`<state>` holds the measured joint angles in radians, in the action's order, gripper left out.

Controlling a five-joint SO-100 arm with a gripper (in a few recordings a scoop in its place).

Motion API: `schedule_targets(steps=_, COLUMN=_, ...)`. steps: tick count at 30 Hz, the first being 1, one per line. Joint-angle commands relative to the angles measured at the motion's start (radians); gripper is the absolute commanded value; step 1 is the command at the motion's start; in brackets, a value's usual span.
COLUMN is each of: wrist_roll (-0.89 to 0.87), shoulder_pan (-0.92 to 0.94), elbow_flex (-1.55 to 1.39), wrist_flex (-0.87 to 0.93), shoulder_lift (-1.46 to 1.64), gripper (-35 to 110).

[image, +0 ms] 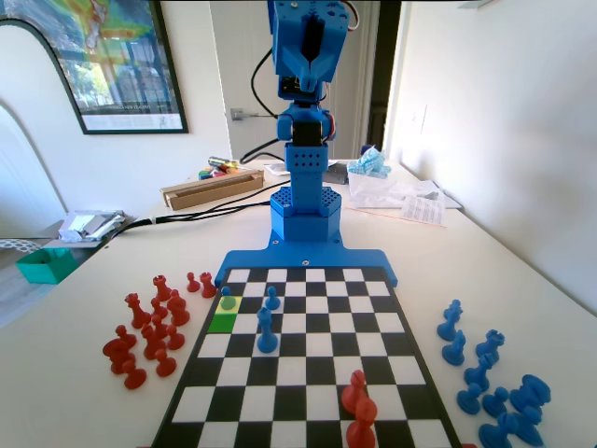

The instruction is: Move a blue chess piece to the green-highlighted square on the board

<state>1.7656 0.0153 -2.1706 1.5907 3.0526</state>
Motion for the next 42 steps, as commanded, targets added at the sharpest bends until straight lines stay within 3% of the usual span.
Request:
schedule_targets(steps=1, wrist_roll=0.002, shoulder_pan=0.005, elbow_flex=-0.011, wrist_flex=-0.018, shoulder_lift=0.003, gripper=3)
schedule_targets(steps=15, wrist_roll=0.005, shoulder_pan=0.0, elbow_flex=-0.011, wrist_flex=-0.017, shoulder_lift=-0.003, gripper=1)
schedule_targets(steps=22, wrist_roll=0.144, shoulder_pan=-0.029, elbow_flex=0.032, wrist_flex=-0.029, shoulder_lift=-0.055, gripper=1)
schedule_targets(steps=30, wrist_roll=0.095, shoulder_pan=-0.02, elbow_flex=0.187, wrist_flex=-0.117, shoulder_lift=-0.256, gripper=1)
schedule_targets(steps=42, wrist_roll=-0.064, shoulder_pan=0.186, elbow_flex=0.262, wrist_flex=-0.233, shoulder_lift=-0.595, gripper=1)
